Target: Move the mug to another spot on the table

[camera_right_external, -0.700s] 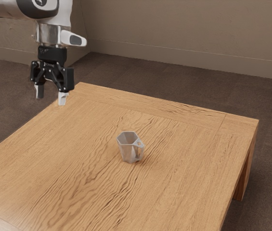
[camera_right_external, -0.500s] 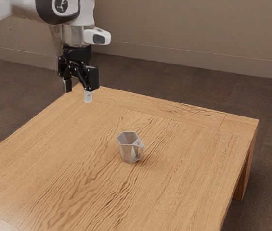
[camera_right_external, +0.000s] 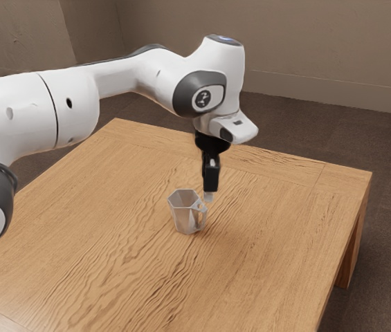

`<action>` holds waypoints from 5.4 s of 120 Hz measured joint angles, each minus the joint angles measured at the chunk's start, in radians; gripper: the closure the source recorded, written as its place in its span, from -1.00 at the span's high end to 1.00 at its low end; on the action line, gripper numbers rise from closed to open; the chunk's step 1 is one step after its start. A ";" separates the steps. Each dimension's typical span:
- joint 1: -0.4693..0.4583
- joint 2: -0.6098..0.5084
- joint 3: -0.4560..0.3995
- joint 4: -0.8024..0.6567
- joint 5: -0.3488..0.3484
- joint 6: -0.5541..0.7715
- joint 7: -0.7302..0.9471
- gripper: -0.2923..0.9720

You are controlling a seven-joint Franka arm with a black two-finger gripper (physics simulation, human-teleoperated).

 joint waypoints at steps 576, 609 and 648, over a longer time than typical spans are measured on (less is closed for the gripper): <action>-0.094 0.160 0.483 -0.495 -0.130 0.737 0.627 -0.11; -0.094 0.160 0.486 -0.494 -0.148 0.719 0.624 0.36; -0.135 0.156 0.486 -0.477 -0.185 0.720 0.622 0.50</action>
